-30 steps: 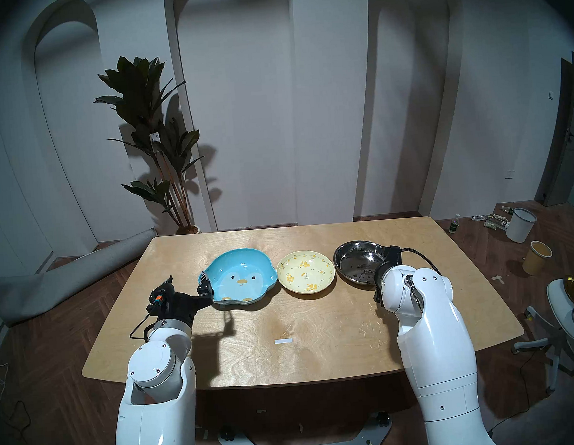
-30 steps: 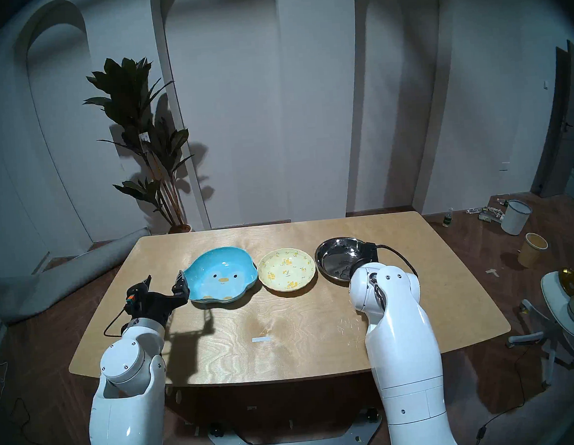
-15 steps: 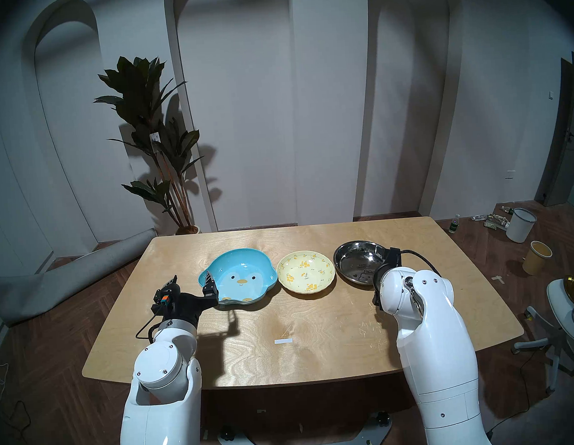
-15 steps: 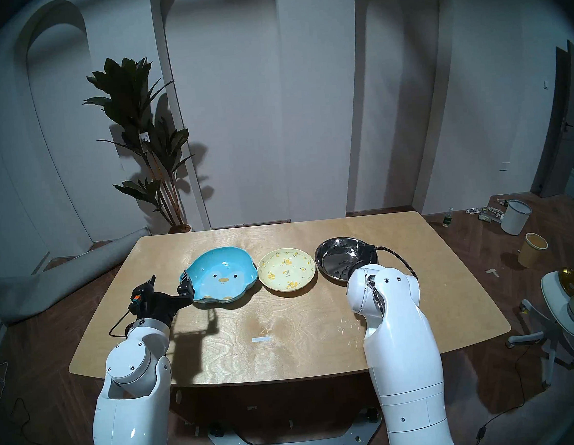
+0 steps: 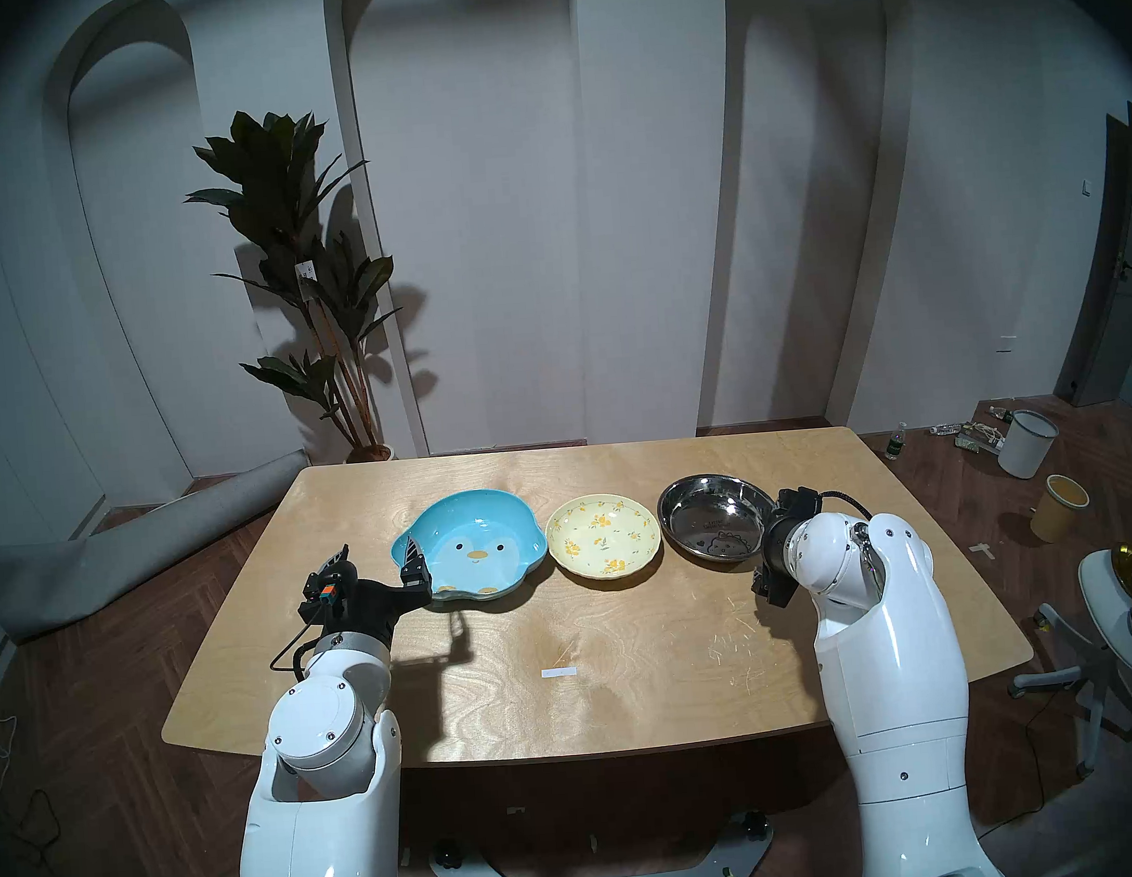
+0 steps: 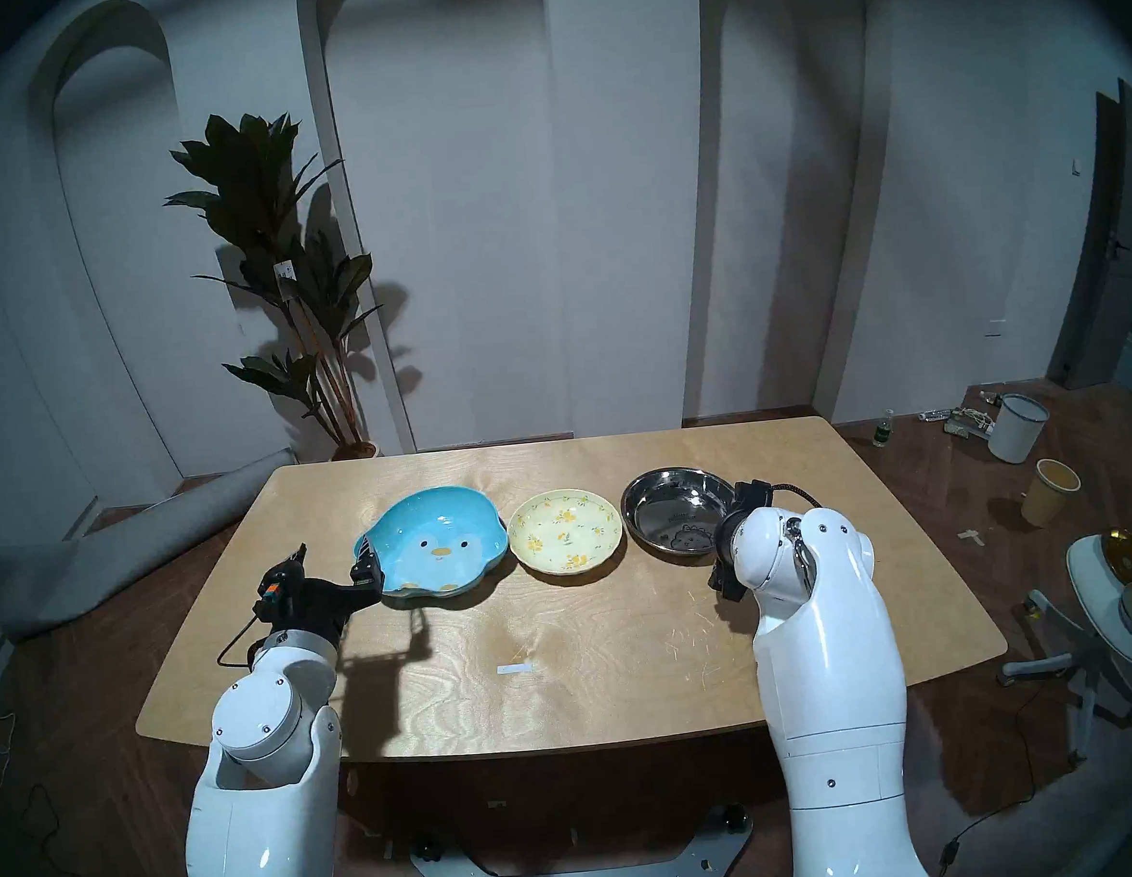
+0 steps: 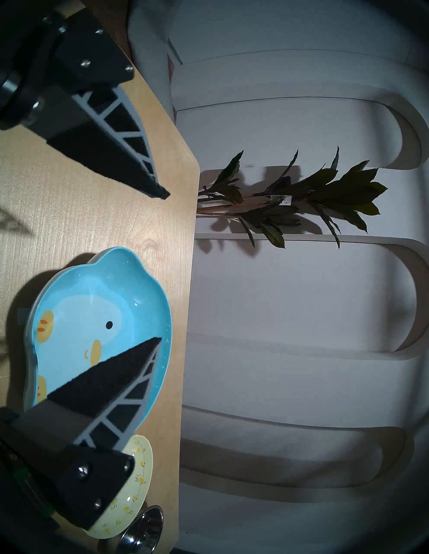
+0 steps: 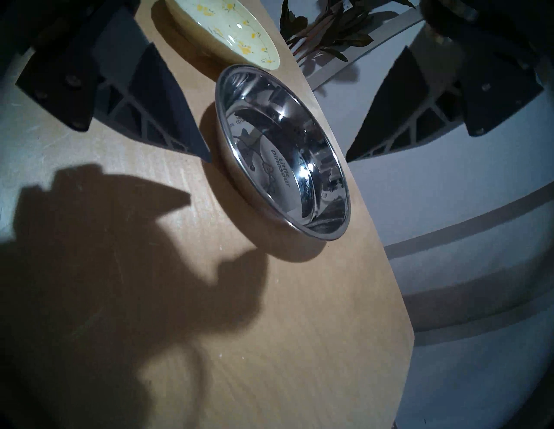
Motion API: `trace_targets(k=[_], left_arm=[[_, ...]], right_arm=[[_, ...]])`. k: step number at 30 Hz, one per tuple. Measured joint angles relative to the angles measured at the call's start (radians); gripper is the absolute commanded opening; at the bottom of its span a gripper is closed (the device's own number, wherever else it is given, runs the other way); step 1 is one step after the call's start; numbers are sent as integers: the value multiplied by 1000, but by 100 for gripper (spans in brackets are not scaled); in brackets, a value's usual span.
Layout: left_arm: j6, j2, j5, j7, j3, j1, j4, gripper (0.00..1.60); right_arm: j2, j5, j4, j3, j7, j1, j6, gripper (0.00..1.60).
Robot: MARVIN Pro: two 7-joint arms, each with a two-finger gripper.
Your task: Stack the plates into one stack
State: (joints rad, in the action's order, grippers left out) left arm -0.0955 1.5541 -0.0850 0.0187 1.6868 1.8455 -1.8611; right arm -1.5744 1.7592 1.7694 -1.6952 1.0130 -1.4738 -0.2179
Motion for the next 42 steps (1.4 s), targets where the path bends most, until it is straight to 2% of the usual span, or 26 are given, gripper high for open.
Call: trace_targets(k=[7, 16, 18, 19, 20, 21, 22, 24, 25, 30, 32, 33, 34, 35, 36, 42], left_arm=[[-1, 3, 1, 16, 5, -1, 0, 160], [-4, 8, 3, 30, 8, -1, 0, 160], [-4, 9, 4, 34, 8, -1, 0, 160], [-4, 10, 5, 35, 8, -1, 0, 160], [-5, 10, 5, 37, 8, -1, -1, 160], [-5, 11, 5, 38, 7, -1, -1, 160], [-5, 11, 5, 39, 7, -1, -1, 160], [-5, 12, 5, 41, 7, -1, -1, 160], [-5, 13, 5, 43, 7, -1, -1, 160], [-7, 15, 6, 50, 6, -2, -3, 160], [-7, 16, 7, 52, 6, -2, -3, 160], [-7, 16, 8, 54, 5, -2, -3, 160], [-7, 16, 8, 55, 5, -2, -3, 160], [-7, 17, 9, 57, 4, -2, -3, 160], [-7, 17, 10, 58, 2, -2, -3, 160], [-7, 19, 16, 70, -5, -4, 1, 160]], right_arm=[[11, 57, -65, -21, 59, 52, 31, 160], [12, 90, -138, -46, 52, 85, 43, 160], [12, 97, -161, -50, 43, 97, 46, 138], [12, 99, -172, -52, 38, 103, 48, 134], [12, 102, -182, -53, 33, 108, 50, 120], [12, 104, -188, -54, 31, 111, 51, 120], [12, 105, -193, -55, 29, 113, 51, 103], [12, 111, -211, -57, 21, 122, 55, 101], [11, 113, -218, -57, 19, 125, 57, 80], [4, 130, -257, -63, 0, 138, 66, 69], [2, 134, -264, -64, -5, 140, 68, 58], [0, 138, -271, -66, -11, 142, 70, 42], [-1, 140, -274, -67, -14, 143, 72, 36], [-3, 143, -278, -68, -19, 144, 73, 8], [-5, 147, -283, -69, -24, 146, 76, 0], [-16, 155, -281, -69, -50, 145, 82, 0]])
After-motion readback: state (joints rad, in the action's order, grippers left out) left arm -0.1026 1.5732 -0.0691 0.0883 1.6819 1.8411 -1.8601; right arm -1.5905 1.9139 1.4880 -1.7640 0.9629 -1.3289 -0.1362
